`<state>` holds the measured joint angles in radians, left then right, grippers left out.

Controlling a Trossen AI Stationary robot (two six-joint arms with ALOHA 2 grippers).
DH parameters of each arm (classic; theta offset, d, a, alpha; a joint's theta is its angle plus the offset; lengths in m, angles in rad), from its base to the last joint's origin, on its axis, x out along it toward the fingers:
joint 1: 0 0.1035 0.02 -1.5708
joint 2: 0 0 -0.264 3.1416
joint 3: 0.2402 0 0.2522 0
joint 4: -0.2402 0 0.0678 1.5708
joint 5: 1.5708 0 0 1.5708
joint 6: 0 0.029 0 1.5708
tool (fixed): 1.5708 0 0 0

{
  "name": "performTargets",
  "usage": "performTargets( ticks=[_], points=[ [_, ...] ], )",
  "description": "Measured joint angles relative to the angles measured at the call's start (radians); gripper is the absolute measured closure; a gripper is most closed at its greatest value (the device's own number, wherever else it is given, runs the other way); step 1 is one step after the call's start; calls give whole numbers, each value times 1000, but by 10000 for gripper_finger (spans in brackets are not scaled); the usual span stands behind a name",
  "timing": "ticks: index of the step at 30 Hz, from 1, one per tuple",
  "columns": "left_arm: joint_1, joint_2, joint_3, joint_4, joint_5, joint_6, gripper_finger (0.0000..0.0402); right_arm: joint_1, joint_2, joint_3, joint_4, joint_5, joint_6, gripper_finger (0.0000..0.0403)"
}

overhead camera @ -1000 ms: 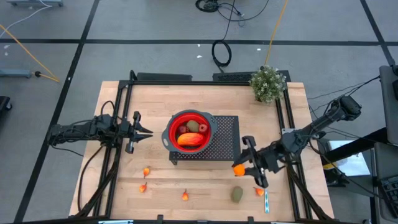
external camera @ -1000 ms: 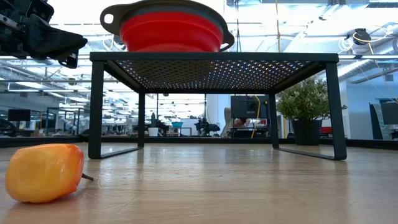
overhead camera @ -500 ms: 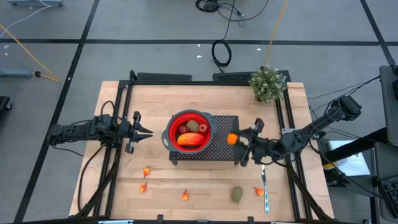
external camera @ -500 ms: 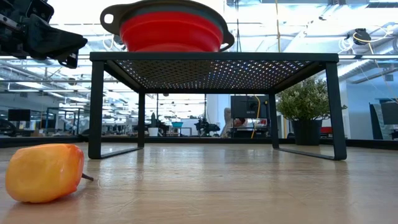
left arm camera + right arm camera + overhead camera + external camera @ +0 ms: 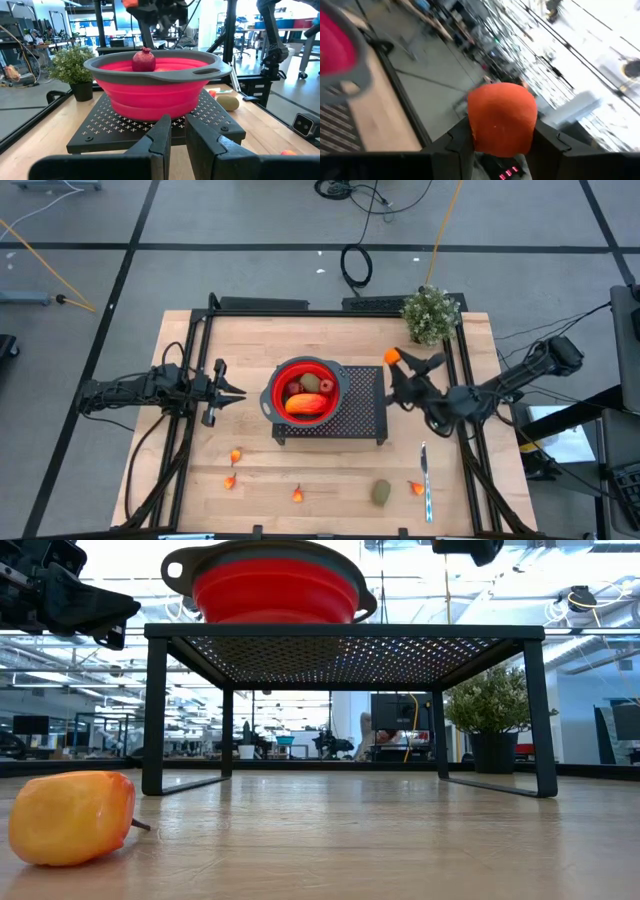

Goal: Pick & Place Fruit
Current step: Put the orange into the red strainer bowl on the shelf

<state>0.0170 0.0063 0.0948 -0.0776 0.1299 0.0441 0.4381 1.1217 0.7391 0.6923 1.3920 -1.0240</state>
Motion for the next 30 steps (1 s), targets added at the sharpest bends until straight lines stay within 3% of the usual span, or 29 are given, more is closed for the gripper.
performTargets(
  ticks=[9, 14, 22, 30],
  points=[
    [0, 0, 0, 0, 0, 0, 344, -66, 0, 0, -1, 19, -4, 275],
    [0, 0, 0, 0, 0, 0, 344, -88, 0, 0, 25, -88, 268, 275],
    [0, 0, 0, 0, 0, 0, 344, -142, 0, 0, 31, -424, 790, 275],
    [0, 0, 0, 0, 0, 0, 344, -259, 0, 0, 28, -973, 1284, 275]
  ],
)
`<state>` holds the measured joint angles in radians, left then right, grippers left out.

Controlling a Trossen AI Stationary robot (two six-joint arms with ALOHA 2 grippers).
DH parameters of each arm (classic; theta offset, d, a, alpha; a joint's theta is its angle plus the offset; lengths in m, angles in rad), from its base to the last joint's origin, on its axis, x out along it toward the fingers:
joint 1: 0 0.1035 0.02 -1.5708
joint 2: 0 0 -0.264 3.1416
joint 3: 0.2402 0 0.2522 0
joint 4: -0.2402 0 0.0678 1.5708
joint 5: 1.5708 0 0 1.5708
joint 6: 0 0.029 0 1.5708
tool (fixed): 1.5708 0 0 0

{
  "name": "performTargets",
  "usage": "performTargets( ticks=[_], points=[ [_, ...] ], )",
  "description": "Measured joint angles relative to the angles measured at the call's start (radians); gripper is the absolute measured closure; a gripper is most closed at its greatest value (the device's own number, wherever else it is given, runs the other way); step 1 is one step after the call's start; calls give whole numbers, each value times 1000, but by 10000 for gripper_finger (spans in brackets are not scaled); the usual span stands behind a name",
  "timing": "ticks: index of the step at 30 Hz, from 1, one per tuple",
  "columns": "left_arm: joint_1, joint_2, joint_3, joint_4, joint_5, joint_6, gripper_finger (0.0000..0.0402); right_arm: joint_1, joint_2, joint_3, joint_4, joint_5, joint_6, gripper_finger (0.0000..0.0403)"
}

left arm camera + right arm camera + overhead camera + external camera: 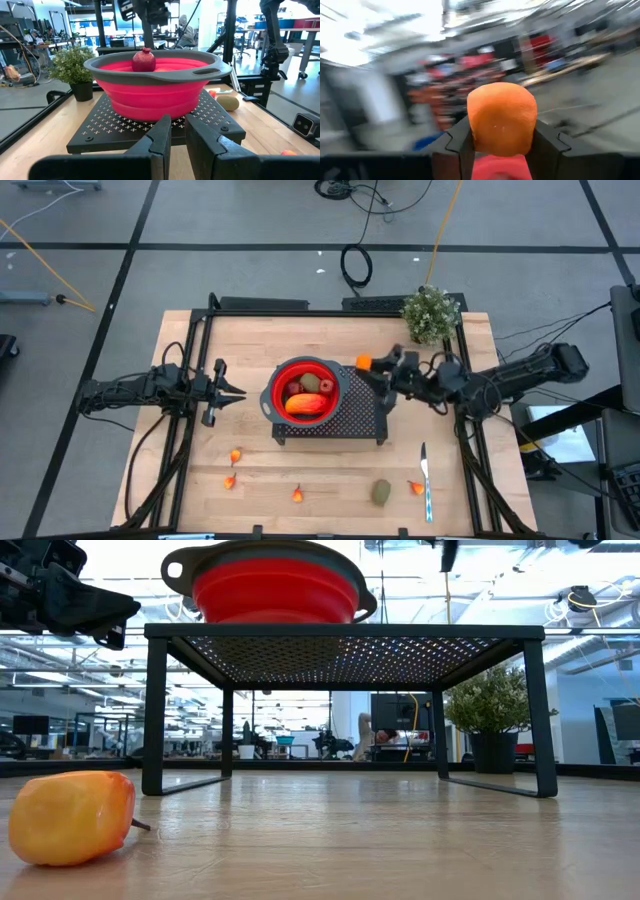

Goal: Pick & Place Fruit
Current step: Put the orange into the red strainer bowl on the shelf

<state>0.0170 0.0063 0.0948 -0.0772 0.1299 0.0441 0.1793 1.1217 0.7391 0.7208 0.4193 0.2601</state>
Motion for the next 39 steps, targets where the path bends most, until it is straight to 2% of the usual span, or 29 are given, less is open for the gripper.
performTargets(
  ticks=[3, 7, 11, 13, 20, 30, 39],
  points=[
    [0, 0, 0, 0, 0, 0, 344, -59, 0, 0, 0, -212, 178, 275],
    [0, 0, 0, 0, 0, 0, 344, -133, 0, 0, 0, -440, 371, 275],
    [0, 0, 0, 0, 0, 0, 344, -190, 0, 0, 0, -608, 498, 275],
    [0, 0, 0, 0, 0, 0, 344, -209, 0, 0, -6, -653, 531, 275],
    [0, 0, 0, 0, 0, 0, 344, -220, 0, 10, -31, -660, 493, 275],
    [0, 0, 0, 0, 0, 0, 344, -220, 30, 187, -360, -654, 358, 275],
    [0, 0, 0, 0, 0, 0, 344, -220, 167, 372, -546, -656, 238, 275]
  ],
)
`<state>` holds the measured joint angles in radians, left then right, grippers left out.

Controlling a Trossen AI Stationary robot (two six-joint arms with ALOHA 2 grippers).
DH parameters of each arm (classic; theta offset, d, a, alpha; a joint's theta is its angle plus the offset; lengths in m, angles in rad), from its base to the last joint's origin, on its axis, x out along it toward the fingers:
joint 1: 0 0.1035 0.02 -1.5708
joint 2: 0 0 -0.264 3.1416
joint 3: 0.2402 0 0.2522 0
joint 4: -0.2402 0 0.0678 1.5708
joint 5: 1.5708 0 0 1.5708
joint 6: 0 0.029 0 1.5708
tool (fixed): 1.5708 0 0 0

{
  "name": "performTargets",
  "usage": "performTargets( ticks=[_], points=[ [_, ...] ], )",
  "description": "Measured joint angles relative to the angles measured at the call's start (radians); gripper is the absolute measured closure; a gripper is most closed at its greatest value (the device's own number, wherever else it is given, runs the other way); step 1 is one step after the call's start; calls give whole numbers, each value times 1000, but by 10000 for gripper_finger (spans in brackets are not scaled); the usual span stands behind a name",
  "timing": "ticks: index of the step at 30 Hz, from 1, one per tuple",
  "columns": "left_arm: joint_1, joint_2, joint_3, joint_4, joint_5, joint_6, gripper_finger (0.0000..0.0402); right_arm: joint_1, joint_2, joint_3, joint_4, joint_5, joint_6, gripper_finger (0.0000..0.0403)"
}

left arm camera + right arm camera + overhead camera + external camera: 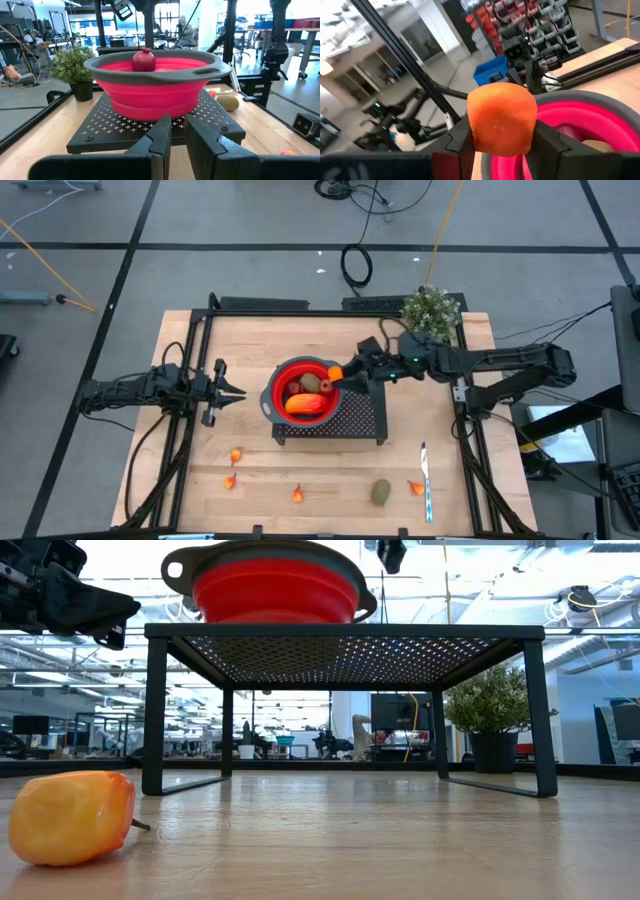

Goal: Pick & Place Fruit
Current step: Put the orange into the red strainer bowl on the shelf

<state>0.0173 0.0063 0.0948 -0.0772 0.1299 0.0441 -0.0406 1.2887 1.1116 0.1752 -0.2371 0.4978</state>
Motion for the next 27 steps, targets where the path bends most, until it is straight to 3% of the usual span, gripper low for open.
performTargets(
  ticks=[9, 18, 27],
  points=[
    [0, 0, 0, 0, 0, 0, 344, 0, 117, 150, -136, 6, -148, 275],
    [0, 0, 0, 0, 0, 0, 344, -6, 214, 266, -272, 107, -378, 275],
    [0, 0, 0, 2, 0, 0, 344, -40, 285, 368, -449, 107, -487, 275]
  ],
)
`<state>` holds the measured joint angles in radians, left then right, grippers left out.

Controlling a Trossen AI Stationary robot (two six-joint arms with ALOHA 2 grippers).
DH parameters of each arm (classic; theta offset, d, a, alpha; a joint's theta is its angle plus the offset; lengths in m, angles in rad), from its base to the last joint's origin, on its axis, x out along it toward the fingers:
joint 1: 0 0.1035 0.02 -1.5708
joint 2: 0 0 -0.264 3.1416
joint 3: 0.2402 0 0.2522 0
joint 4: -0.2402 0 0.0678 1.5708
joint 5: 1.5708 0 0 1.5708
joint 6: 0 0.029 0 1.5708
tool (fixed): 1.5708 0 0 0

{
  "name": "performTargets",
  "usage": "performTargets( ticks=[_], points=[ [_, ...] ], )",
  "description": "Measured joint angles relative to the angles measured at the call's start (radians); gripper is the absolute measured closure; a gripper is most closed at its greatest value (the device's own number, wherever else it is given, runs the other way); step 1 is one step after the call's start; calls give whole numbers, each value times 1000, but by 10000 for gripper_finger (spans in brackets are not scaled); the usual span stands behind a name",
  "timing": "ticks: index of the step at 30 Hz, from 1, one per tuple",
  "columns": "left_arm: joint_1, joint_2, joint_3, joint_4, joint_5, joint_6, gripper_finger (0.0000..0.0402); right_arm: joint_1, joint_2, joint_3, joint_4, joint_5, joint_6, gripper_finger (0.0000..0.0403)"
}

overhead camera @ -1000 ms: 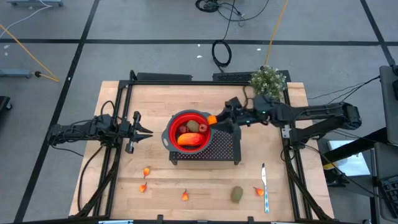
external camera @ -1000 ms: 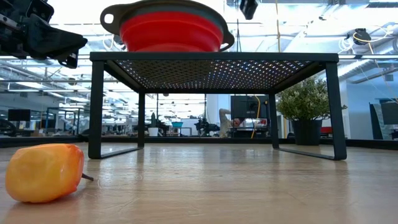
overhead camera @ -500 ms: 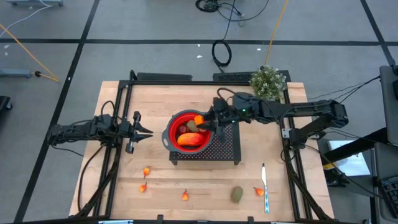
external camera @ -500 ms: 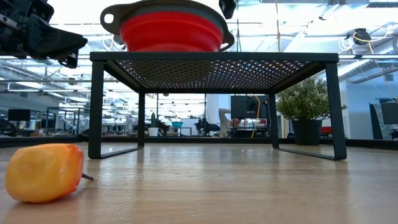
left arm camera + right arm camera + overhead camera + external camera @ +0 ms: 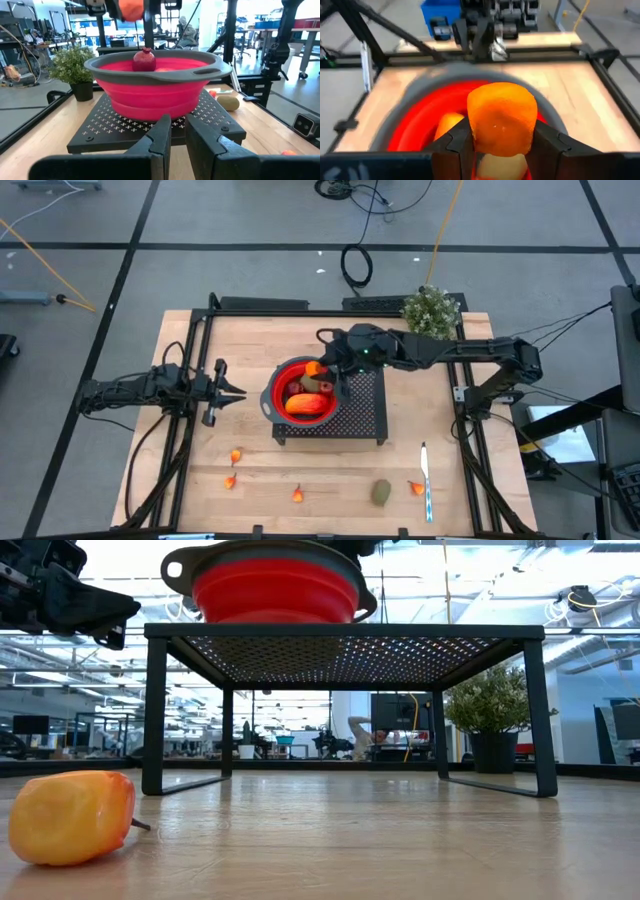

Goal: Pick & Place Fruit
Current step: Put the orange into the red strainer bowl on the shelf

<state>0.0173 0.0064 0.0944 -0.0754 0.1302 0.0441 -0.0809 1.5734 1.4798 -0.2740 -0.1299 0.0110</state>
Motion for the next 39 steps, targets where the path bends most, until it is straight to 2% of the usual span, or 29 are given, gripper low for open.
performTargets(
  ticks=[14, 20, 24, 29, 33, 36, 39],
  points=[
    [0, 0, 0, 1, -7, 3, 344, -17, 17, 1, -17, -2, 3, 275],
    [0, 0, 0, 39, -53, -7, 344, -16, 17, 1, -15, -2, 22, 275],
    [0, 0, 0, 188, -37, -112, 344, -16, 17, 1, -15, -5, 22, 275],
    [0, 0, 0, 505, -35, -325, 344, -16, 17, 0, -15, -5, 22, 275],
    [0, 0, 0, 730, -42, -398, 344, -15, 17, 0, -15, -5, 22, 275],
    [0, 0, 1, 816, -54, -472, 344, -15, 17, 0, -15, -5, 22, 275],
    [0, 4, 3, 794, -91, -504, 344, -15, 17, 0, -15, -5, 22, 275]
  ],
)
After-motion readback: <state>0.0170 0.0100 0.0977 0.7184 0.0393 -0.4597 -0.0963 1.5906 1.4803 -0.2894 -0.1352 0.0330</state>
